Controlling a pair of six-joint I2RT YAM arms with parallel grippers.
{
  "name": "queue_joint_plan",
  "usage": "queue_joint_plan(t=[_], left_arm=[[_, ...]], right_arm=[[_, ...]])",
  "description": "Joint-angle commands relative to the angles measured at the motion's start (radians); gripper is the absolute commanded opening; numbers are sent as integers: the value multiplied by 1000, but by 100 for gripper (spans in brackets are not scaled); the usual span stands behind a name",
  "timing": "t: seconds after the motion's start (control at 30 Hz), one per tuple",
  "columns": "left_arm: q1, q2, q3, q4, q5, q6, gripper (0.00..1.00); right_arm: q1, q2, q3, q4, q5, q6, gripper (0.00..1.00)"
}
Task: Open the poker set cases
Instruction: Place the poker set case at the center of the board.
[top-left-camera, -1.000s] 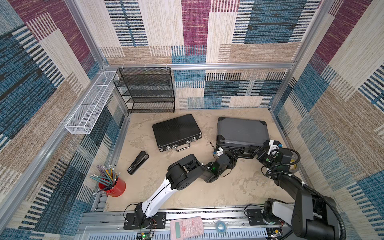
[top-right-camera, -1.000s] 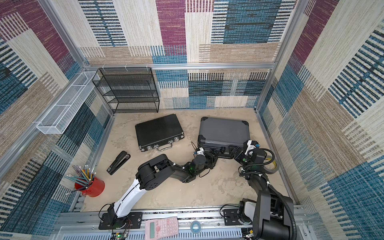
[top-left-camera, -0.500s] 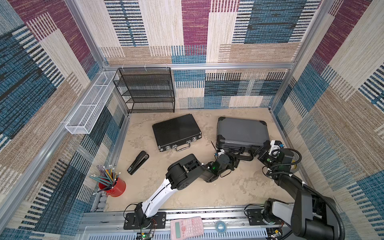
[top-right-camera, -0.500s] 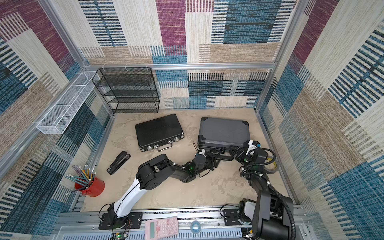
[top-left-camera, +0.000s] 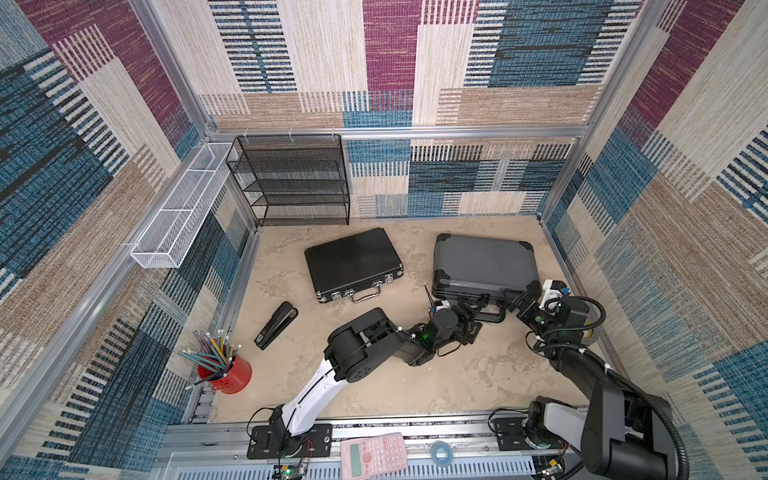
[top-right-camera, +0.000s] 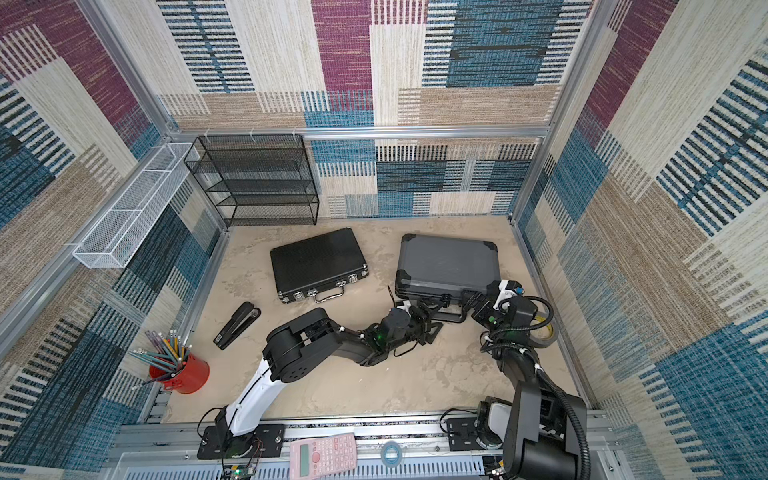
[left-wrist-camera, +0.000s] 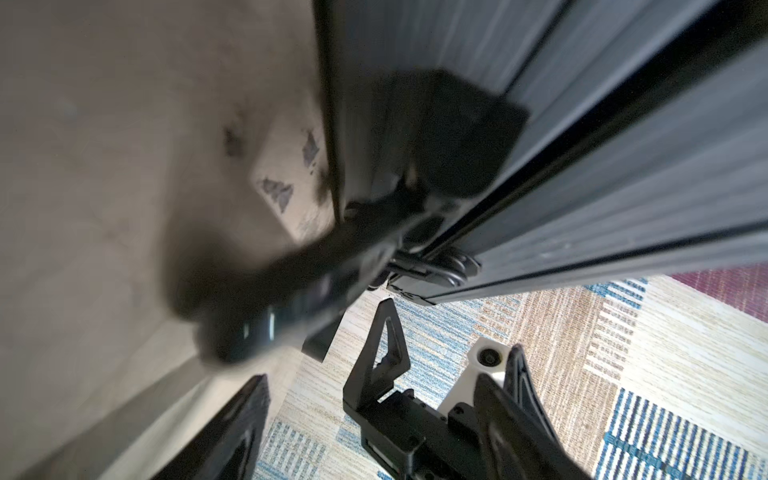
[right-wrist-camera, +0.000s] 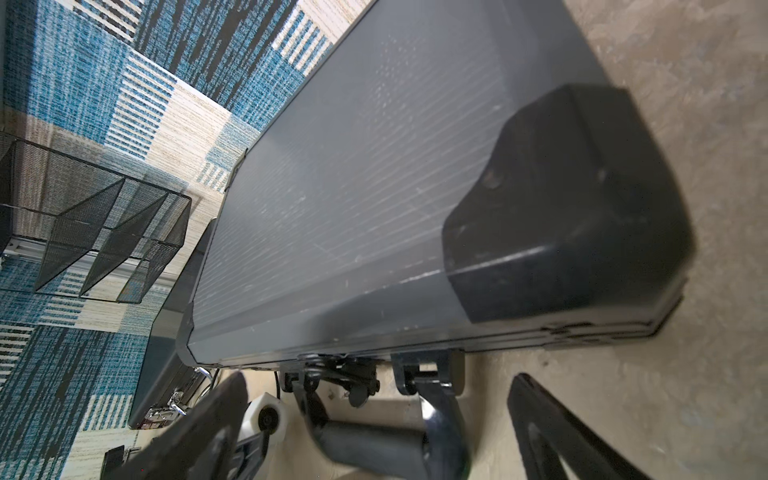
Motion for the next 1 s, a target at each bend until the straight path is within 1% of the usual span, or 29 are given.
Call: queue_joint_plan(t=[0.0, 0.1, 0.47, 0.67, 0.83, 0.97], left_arm=[[1, -29, -12, -80, 45, 65, 83], [-1, -49, -27, -106, 61, 90, 87], [0, -97, -55, -144, 66, 191, 88], [19, -157, -77, -197, 40, 298, 89], [35, -210, -92, -244, 15, 387, 89], [41, -274, -93, -321, -30, 513, 89]], right_arm=[[1, -14, 0, 8, 6, -21, 99], [1, -25, -2, 11, 4, -28, 100], [1, -63, -29, 57, -53, -41, 100], [1, -105, -54, 80, -72, -51, 99], [1, -106, -74, 117, -103, -43, 100], [1, -99, -79, 139, -127, -38, 99]])
